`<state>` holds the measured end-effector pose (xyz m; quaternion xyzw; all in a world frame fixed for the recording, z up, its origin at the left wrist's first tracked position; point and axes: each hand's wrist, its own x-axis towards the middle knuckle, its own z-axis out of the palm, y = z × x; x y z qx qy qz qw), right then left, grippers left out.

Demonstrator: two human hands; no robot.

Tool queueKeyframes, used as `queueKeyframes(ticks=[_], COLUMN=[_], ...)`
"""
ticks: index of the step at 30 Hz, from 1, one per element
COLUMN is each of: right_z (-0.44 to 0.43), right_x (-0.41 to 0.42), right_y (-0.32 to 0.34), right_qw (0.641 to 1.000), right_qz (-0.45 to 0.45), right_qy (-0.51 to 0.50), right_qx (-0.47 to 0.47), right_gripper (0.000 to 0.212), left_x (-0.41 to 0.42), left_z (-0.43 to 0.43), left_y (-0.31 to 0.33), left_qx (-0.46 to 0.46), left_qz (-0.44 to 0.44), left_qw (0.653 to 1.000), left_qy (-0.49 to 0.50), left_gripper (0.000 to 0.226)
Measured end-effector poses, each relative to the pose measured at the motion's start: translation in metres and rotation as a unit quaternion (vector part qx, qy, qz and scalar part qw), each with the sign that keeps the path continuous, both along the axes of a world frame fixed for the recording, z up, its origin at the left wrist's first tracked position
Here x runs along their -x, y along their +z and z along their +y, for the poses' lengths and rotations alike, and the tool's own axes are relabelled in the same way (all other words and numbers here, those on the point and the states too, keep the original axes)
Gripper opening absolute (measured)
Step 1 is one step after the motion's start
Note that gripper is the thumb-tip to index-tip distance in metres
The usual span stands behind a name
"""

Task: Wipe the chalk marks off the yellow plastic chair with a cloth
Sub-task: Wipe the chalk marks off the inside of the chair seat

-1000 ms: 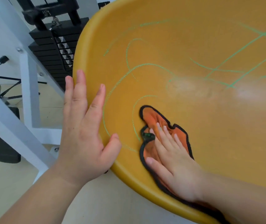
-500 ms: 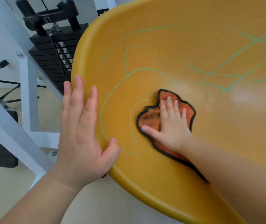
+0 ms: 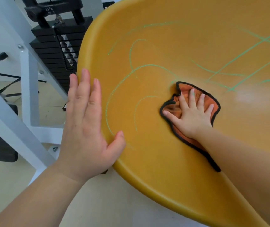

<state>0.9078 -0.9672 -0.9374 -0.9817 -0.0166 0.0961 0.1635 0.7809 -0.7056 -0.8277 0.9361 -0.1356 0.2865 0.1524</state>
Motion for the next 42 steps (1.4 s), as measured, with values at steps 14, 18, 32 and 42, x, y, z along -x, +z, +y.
queueKeyframes(ticks=[14,18,32,42], right_z=[0.008,0.027,-0.006,0.097], right_x=[0.038,0.006,0.043,0.093], right_y=[-0.002,0.006,-0.003,0.037], right_qw=[0.989,0.999,0.994,0.955], right_qz=[-0.030,-0.008,-0.021,-0.038], right_qy=[0.146,-0.007,0.106,0.198], right_qx=[-0.009,-0.043,0.015,-0.216], right_gripper=[0.108,0.125,0.114,0.101], left_x=[-0.003,-0.003,-0.003,-0.003], left_z=[0.001,0.000,0.005,0.003], left_y=[-0.001,-0.003,-0.001,0.000], left_qx=[0.025,0.052,0.006,-0.009], left_qz=[-0.009,-0.021,-0.001,-0.014], left_qw=[0.999,0.996,0.999,1.000], left_qy=[-0.041,-0.062,-0.047,-0.019], left_gripper=[0.089,0.091,0.099,0.094])
